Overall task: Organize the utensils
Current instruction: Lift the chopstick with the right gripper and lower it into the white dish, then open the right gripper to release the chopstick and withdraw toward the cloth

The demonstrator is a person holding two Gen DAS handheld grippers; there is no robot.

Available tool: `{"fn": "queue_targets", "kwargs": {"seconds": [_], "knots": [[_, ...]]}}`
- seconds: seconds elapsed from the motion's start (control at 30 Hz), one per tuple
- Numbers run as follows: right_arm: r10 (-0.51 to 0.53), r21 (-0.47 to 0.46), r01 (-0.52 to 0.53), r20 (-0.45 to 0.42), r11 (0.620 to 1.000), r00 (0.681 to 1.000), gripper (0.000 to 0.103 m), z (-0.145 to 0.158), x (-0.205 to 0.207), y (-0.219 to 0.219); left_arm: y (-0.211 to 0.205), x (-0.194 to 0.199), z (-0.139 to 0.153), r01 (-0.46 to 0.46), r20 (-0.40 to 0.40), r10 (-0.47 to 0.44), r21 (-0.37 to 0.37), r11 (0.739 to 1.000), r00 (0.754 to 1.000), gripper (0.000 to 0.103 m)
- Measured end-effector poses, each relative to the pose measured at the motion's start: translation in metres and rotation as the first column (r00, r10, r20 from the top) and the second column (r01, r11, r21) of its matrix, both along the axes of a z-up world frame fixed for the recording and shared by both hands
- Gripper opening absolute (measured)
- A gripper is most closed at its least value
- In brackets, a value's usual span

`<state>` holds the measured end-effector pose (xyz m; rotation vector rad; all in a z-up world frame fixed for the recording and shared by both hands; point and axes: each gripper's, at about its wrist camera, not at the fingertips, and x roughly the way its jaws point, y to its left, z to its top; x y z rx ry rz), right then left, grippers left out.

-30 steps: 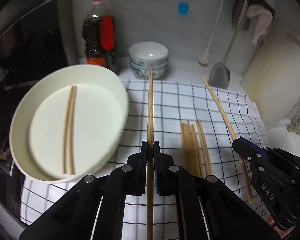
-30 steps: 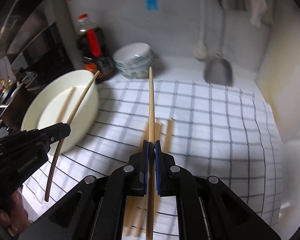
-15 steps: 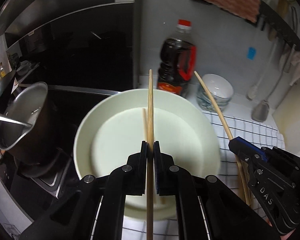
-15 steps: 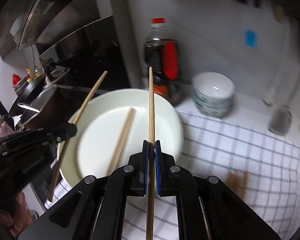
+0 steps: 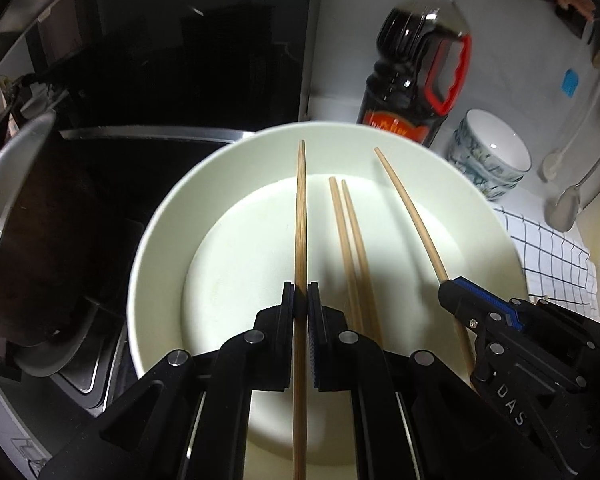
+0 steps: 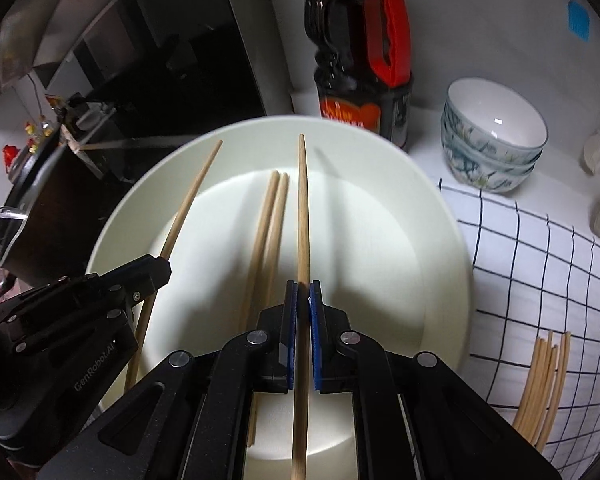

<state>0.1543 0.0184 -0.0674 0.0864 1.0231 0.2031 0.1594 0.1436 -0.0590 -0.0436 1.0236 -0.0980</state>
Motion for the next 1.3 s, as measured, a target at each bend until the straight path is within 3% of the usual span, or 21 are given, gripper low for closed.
{"fn": "queue_targets", "kwargs": {"seconds": [0.37, 0.53, 0.77, 1.07, 1.3], "knots": [[-0.032, -0.022, 0.03, -0.08, 0.999, 0.996, 0.006, -0.023, 0.011, 0.001, 0.004, 0.01, -0.032, 0.008, -0.077, -0.007, 0.009, 1.0, 0.997, 0.008], [-0.03, -0.032, 0.028, -0.062, 0.999, 0.998, 0.027, -0.021, 0.006, 0.0, 0.007, 0.008, -0.034, -0.003, -0.088, 0.005, 0.017, 1.0, 0.996, 0.011], [-0.03, -0.041, 0.029, -0.021, 0.999, 0.999, 0.032, -0.006, -0.009, -0.008, 0.019, -0.005, -0.023, -0.044, -0.058, 0.045, 0.022, 0.999, 0.997, 0.049], [-0.035, -0.043, 0.037, 0.037, 0.998, 0.999, 0.042, 0.022, -0.037, -0.021, 0.017, -0.03, 0.008, -0.059, 0.019, 0.058, 0.05, 0.997, 0.998, 0.074], [-0.047, -0.054, 0.05, 0.054, 0.997, 0.997, 0.048, 0.039, -0.071, -0.037, 0.008, -0.052, 0.028, -0.07, 0.047, 0.067, 0.054, 0.996, 0.997, 0.082]]}}
